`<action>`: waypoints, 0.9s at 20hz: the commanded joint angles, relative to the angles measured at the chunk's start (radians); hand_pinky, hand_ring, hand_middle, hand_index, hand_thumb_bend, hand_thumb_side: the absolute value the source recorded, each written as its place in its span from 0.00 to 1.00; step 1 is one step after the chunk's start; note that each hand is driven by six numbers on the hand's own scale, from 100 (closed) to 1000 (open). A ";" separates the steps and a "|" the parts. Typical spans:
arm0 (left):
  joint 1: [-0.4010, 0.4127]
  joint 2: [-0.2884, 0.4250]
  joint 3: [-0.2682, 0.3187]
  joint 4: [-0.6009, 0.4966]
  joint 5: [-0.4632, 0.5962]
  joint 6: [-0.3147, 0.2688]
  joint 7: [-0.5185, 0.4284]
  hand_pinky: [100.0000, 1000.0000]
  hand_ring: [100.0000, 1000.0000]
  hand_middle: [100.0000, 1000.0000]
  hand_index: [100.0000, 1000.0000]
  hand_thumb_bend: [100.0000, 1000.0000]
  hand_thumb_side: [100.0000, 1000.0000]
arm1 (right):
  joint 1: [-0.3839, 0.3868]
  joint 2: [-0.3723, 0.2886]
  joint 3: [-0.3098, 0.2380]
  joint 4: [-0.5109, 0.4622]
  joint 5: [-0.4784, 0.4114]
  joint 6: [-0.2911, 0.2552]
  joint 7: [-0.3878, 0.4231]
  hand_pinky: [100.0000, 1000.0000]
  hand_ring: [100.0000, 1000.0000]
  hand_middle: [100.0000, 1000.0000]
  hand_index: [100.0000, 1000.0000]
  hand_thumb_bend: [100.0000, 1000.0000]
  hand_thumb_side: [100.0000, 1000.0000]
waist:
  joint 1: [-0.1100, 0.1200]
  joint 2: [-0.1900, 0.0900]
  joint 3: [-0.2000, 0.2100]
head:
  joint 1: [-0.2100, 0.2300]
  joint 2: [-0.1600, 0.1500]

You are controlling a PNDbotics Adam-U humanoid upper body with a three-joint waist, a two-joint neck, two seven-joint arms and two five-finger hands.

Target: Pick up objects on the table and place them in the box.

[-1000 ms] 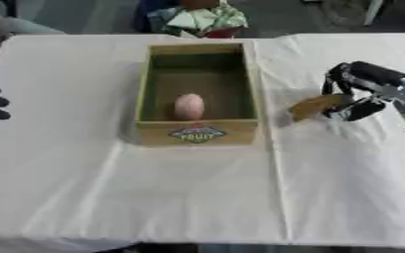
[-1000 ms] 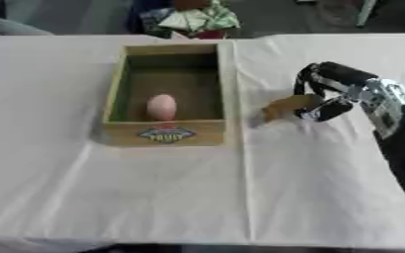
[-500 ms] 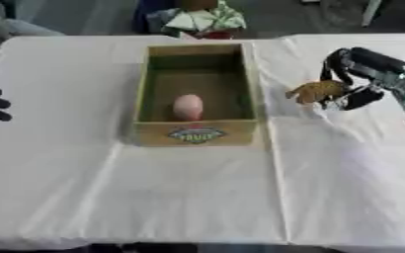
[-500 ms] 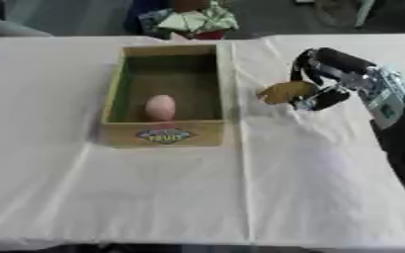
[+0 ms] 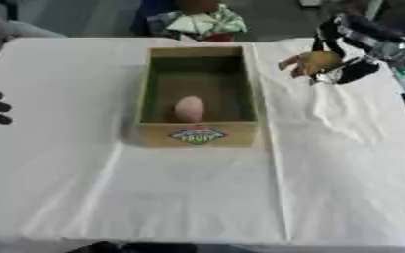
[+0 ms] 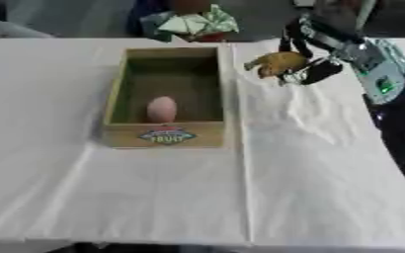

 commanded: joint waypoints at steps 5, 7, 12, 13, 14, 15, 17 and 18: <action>-0.013 0.015 -0.005 -0.016 0.000 -0.004 -0.019 0.48 0.53 0.51 0.76 0.09 0.83 | -0.118 0.060 0.005 0.010 -0.012 -0.011 0.059 0.19 0.12 0.33 0.46 0.20 0.07 | -0.008 -0.014 0.032 | -0.023 0.005; -0.017 0.014 -0.010 -0.018 0.003 -0.005 -0.025 0.48 0.54 0.51 0.76 0.09 0.83 | -0.141 0.086 0.001 0.030 0.006 -0.007 0.058 0.19 0.12 0.33 0.45 0.26 0.03 | -0.008 -0.013 0.044 | -0.033 0.005; -0.034 0.007 -0.022 -0.021 0.012 -0.006 -0.042 0.48 0.54 0.51 0.76 0.09 0.82 | -0.186 0.157 -0.005 0.086 0.073 0.004 0.047 0.21 0.14 0.34 0.46 0.27 0.03 | -0.007 -0.007 0.078 | -0.062 0.005; -0.038 0.005 -0.024 -0.021 0.014 -0.007 -0.045 0.48 0.54 0.51 0.76 0.09 0.82 | -0.190 0.169 -0.007 0.097 0.090 0.005 0.042 0.21 0.14 0.34 0.46 0.27 0.03 | -0.007 -0.005 0.084 | -0.067 0.005; -0.042 0.003 -0.027 -0.022 0.016 -0.007 -0.048 0.48 0.54 0.51 0.75 0.09 0.82 | -0.194 0.182 -0.012 0.111 0.106 0.009 0.037 0.21 0.14 0.34 0.46 0.27 0.03 | -0.007 -0.004 0.093 | -0.074 0.004; -0.046 0.002 -0.030 -0.022 0.018 -0.007 -0.051 0.48 0.54 0.51 0.75 0.09 0.82 | -0.197 0.196 -0.017 0.127 0.122 0.014 0.032 0.21 0.14 0.35 0.47 0.26 0.04 | -0.006 -0.002 0.100 | -0.080 0.003; -0.052 -0.002 -0.034 -0.022 0.021 -0.006 -0.057 0.48 0.54 0.51 0.75 0.09 0.82 | -0.200 0.218 -0.028 0.158 0.156 0.025 0.018 0.22 0.15 0.35 0.47 0.26 0.05 | -0.005 0.003 0.116 | -0.091 -0.001; -0.056 -0.003 -0.036 -0.022 0.022 -0.006 -0.059 0.48 0.54 0.51 0.75 0.09 0.82 | -0.200 0.228 -0.034 0.174 0.172 0.030 0.010 0.22 0.15 0.35 0.47 0.26 0.05 | -0.005 0.005 0.123 | -0.096 -0.003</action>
